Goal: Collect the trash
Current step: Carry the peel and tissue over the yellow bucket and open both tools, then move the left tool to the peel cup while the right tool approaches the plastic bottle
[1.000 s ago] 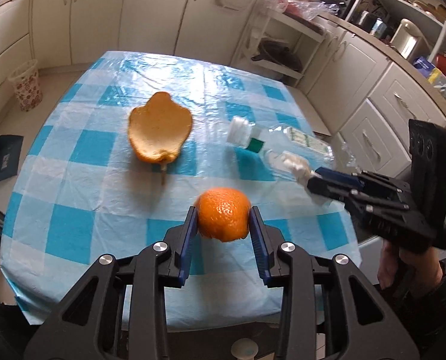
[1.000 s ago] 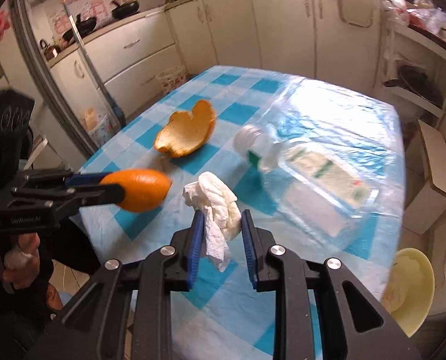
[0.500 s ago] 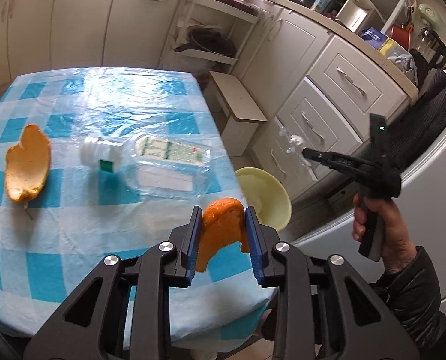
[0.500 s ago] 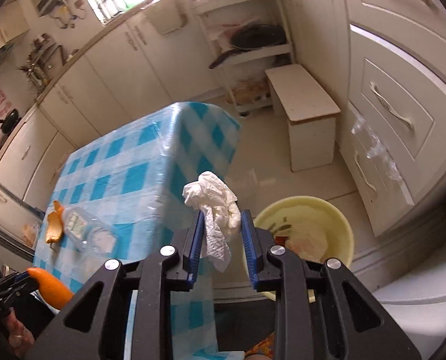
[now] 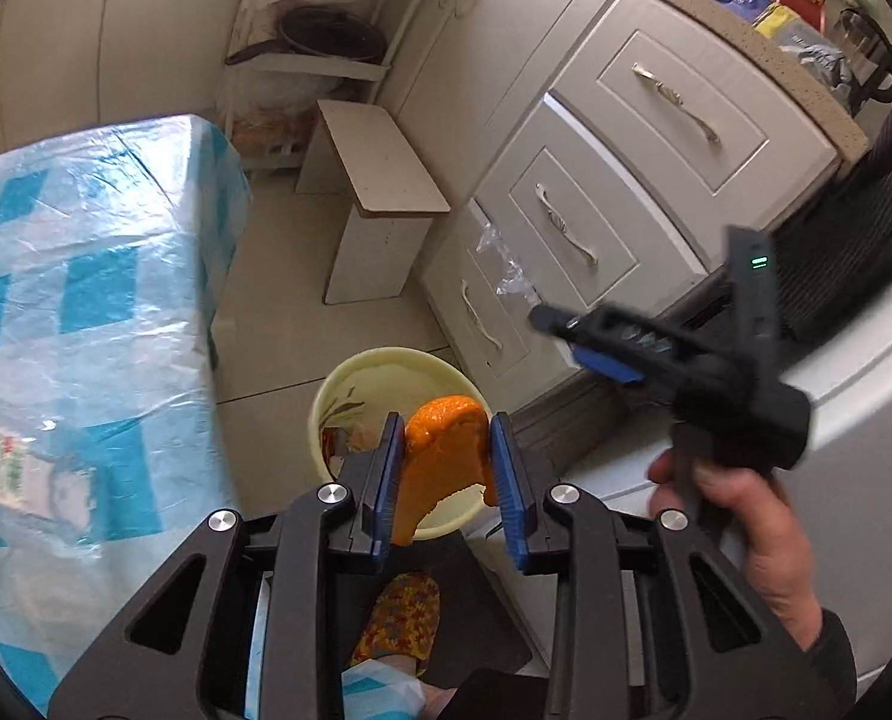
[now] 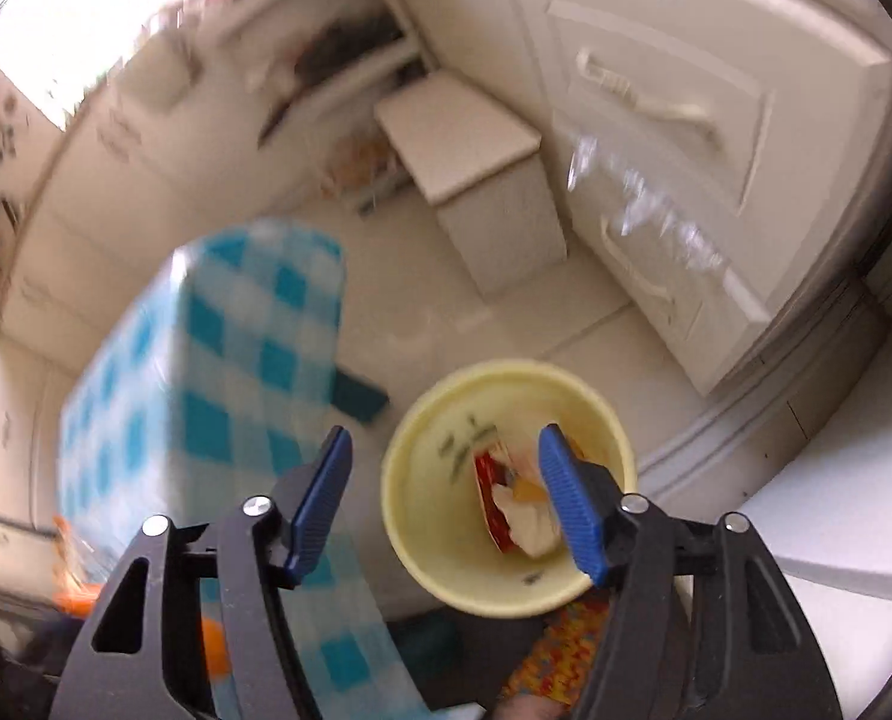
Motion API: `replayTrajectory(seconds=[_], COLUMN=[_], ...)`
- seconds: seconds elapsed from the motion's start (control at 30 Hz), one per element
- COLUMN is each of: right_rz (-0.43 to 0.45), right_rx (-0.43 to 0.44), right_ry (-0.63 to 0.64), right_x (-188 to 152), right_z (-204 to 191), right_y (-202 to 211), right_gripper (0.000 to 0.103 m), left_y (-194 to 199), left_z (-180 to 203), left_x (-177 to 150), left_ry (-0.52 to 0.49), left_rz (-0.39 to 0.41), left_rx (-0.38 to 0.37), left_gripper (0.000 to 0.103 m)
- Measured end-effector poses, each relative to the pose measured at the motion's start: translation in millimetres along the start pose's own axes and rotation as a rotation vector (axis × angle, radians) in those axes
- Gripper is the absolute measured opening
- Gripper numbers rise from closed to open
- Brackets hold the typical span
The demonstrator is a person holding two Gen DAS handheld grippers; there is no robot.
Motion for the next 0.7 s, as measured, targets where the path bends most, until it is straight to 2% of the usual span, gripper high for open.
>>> replayTrajectory(seconds=[0.17, 0.3, 0.33, 0.53, 0.6, 0.7], right_rz=[0.165, 0.218, 0.222, 0.225, 0.226, 0.221], right_rx=[0.073, 0.102, 0.107, 0.113, 0.118, 0.12], right_ry=[-0.086, -0.126, -0.129, -0.13, -0.125, -0.091], right_x=[17.5, 29.9, 35.7, 39.3, 36.6, 32.0], right_z=[2.3, 0.5, -1.1, -13.5, -20.3, -37.2], right_y=[46.3, 59.4, 59.2, 59.3, 58.0, 53.6], right_gripper=[0.071, 0.072, 0.072, 0.075, 0.076, 0.078], left_y=[-85.7, -129.3, -134.1, -112.5, -91.0, -36.0], left_z=[-6.4, -11.8, -10.4, -3.8, -5.5, -11.5], left_x=[2.5, -1.7, -2.4, -5.2, -3.8, -7.2], left_ry=[0.074, 0.113, 0.116, 0.065, 0.046, 0.001], left_rz=[-0.115, -0.188, -0.199, -0.171, -0.138, -0.059], left_rx=[0.07, 0.094, 0.096, 0.113, 0.127, 0.156], left_gripper=[0.031, 0.038, 0.042, 0.055, 0.058, 0.063])
Point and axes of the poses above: each gripper's, at about its wrist camera, not at the fingertips, and y roughly against the way its jaws point, z to its right, x to its top, the point moved 2 cm from there along -y, roughly the way its jaws point, and after that the axes turned 6 degrees about -x, right-handed, at the moved point
